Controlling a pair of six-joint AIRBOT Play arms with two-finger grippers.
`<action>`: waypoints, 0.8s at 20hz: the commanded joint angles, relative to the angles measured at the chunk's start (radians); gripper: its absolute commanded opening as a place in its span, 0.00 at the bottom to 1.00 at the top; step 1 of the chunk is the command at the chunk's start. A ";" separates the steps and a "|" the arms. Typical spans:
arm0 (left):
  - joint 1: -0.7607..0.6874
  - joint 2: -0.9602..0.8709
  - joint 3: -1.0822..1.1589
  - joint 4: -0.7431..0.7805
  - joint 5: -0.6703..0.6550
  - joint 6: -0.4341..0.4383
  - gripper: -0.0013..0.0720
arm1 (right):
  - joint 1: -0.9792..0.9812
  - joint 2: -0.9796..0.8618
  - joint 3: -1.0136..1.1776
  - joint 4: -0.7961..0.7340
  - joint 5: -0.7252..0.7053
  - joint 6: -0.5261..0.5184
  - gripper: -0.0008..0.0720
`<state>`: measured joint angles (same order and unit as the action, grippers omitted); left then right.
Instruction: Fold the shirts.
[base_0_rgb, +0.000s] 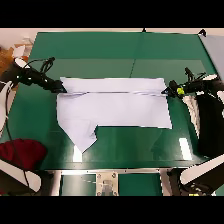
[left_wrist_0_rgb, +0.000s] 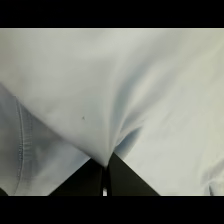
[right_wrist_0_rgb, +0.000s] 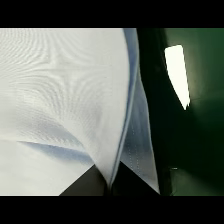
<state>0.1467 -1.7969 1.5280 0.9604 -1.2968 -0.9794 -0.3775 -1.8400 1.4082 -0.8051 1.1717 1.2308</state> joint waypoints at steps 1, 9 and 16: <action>0.000 -0.026 0.003 0.011 -0.046 -0.013 0.05 | 0.001 -0.001 0.000 0.000 0.001 0.000 0.03; 0.000 -0.032 0.074 0.013 -0.200 -0.090 0.53 | 0.000 0.003 0.041 -0.078 0.114 0.060 0.38; 0.001 0.071 -0.033 0.065 -0.439 -0.314 0.73 | -0.021 0.217 -0.020 -0.411 0.312 0.247 0.41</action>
<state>0.1478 -1.7870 1.5822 0.9989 -1.6447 -1.2163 -0.3882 -1.7218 1.4502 -1.1061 1.4174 1.4132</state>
